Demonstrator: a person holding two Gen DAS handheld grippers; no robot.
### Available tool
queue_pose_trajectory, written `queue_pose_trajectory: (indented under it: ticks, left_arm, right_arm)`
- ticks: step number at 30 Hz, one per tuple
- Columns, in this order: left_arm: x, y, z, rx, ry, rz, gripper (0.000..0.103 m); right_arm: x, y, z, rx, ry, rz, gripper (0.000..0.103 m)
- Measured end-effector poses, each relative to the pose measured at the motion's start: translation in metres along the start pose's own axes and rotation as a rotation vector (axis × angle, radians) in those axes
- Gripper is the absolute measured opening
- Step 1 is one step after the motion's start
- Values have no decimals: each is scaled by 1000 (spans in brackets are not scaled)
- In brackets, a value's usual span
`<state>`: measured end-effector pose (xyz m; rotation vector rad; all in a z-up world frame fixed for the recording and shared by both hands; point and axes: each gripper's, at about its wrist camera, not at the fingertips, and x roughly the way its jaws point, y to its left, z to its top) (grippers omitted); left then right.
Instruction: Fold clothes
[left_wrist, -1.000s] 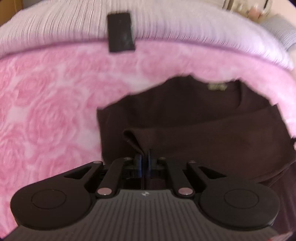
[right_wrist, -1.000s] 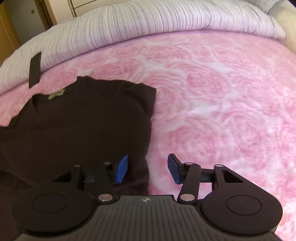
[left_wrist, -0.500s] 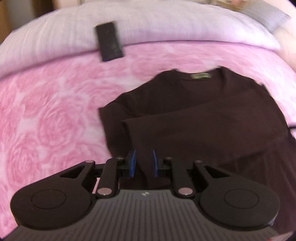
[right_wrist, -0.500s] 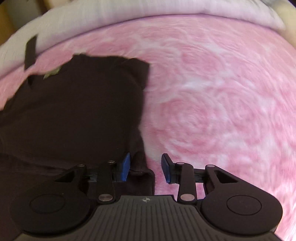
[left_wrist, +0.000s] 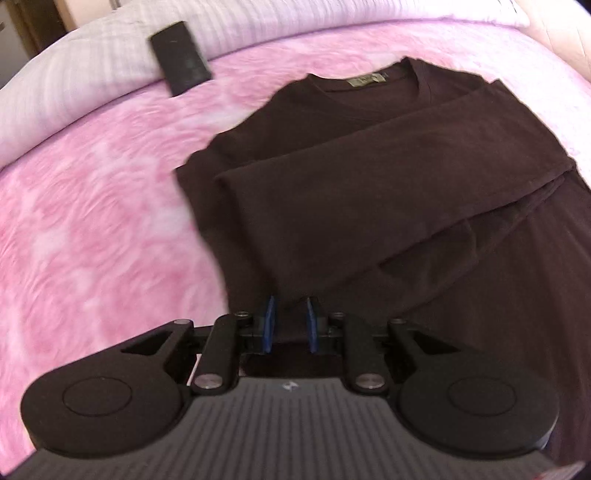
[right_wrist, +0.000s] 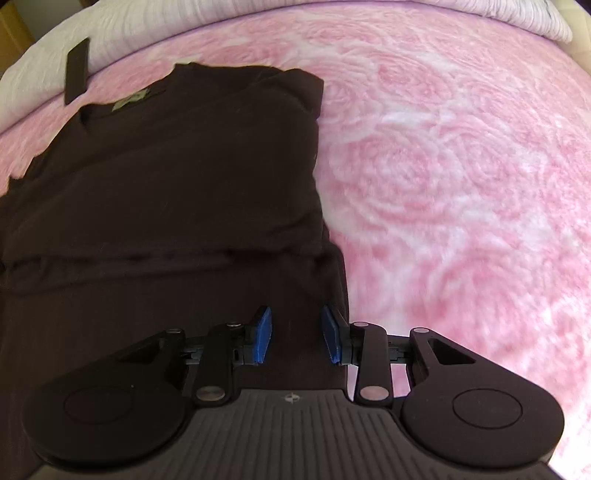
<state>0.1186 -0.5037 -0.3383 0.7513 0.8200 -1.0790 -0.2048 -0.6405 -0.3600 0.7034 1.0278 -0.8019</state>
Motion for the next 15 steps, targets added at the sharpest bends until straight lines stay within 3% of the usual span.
queue_pose_trajectory:
  ticks: [2, 7, 11, 15]
  left_arm:
    - [-20, 0, -15, -27, -2, 6, 18]
    - [-73, -57, -70, 18, 1, -9, 19]
    - [-117, -121, -124, 161, 21, -53, 21]
    - [-163, -206, -183, 363, 8, -91, 36]
  right_arm:
    - [-9, 1, -12, 0, 11, -3, 37]
    - [-38, 9, -55, 1, 35, 6, 39]
    - [-68, 24, -95, -25, 59, 38, 41]
    - [-93, 49, -134, -157, 88, 70, 47]
